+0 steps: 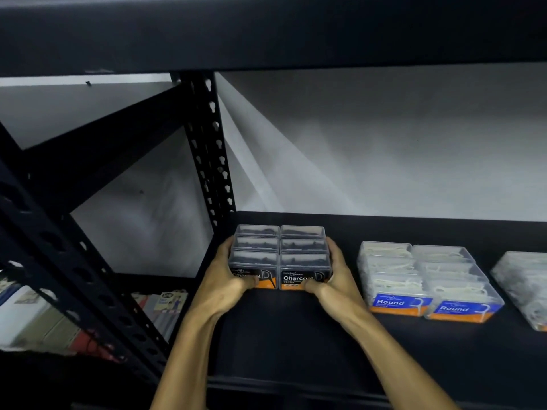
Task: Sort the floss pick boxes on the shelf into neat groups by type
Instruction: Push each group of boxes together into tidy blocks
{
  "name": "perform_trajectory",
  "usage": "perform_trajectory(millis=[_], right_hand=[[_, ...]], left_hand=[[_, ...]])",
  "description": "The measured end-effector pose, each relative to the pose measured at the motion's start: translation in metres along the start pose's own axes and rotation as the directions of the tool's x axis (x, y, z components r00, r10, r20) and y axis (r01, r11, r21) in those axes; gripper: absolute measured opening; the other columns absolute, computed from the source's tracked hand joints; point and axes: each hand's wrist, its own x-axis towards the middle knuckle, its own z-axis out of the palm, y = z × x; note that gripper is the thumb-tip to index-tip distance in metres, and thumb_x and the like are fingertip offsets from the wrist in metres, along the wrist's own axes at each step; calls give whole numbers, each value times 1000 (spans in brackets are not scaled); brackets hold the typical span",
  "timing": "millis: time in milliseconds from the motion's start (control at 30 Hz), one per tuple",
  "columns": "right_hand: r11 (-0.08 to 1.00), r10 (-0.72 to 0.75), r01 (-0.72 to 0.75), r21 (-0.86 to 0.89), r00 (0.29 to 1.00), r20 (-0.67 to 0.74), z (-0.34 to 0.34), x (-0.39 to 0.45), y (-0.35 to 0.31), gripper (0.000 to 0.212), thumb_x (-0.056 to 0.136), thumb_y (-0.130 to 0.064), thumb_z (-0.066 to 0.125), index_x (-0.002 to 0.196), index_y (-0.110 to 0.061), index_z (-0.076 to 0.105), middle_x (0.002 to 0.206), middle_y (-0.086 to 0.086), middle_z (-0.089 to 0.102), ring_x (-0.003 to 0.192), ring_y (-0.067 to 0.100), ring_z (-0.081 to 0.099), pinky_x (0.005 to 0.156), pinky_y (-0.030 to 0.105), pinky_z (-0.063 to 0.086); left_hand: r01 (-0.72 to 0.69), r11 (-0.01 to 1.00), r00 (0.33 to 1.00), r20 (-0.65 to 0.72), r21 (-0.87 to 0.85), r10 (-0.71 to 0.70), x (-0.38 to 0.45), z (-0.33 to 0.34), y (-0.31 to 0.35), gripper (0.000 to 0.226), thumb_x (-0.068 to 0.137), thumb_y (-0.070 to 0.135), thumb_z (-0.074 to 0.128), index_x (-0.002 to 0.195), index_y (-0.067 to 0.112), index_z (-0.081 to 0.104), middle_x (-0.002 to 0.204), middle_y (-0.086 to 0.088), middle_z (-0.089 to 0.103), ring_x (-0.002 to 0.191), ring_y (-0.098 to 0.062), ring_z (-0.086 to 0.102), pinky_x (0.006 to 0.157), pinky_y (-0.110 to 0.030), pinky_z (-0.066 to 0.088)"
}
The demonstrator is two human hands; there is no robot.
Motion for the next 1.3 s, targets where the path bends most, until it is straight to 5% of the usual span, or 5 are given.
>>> perform_trajectory(millis=[433, 633, 800, 1200, 1300], right_hand=[[998, 55, -55, 19, 998, 8, 1, 3, 1, 96, 69, 6, 71, 143, -36, 26, 108, -27, 59, 96, -16, 56, 82, 10, 43], [1000, -3, 3, 3, 1000, 14, 2, 4, -3, 85, 67, 12, 69, 106, -59, 45, 102, -27, 65, 95, -15, 59, 72, 5, 46], [1000, -18, 18, -11, 1000, 12, 3, 5, -2, 85, 68, 9, 70, 120, -54, 43, 109, -22, 66, 100, -10, 60, 79, 10, 47], [999, -31, 32, -10, 998, 54, -1, 4, -1, 81, 75, 7, 69, 132, -43, 41, 111, -19, 67, 102, -9, 60, 80, 6, 44], [999, -38, 38, -7, 997, 63, -1, 3, -2, 80, 75, 7, 68, 133, -42, 41, 111, -19, 67, 103, -7, 61, 82, 7, 44]], left_hand=[[18, 996, 1000, 26, -84, -16, 3, 0, -5, 102, 73, -7, 77, 154, 27, 26, 133, 10, 57, 120, -9, 56, 105, -29, 42], [-16, 993, 1000, 24, -120, 19, 7, 1, -3, 101, 58, 3, 75, 148, 31, 40, 121, 17, 66, 112, 1, 60, 101, -26, 46], [-12, 989, 1000, 17, -147, 14, 6, 1, -5, 94, 69, -16, 73, 144, 32, 44, 118, 15, 67, 110, 1, 61, 96, -23, 46], [0, 984, 1000, 11, -180, 2, 7, 3, -6, 100, 59, -6, 73, 147, 31, 43, 124, 10, 66, 119, -10, 59, 106, -35, 45], [1, 984, 1000, 22, -178, 3, 7, 3, -6, 97, 67, -17, 71, 147, 30, 43, 124, 10, 65, 119, -9, 58, 106, -32, 43]])
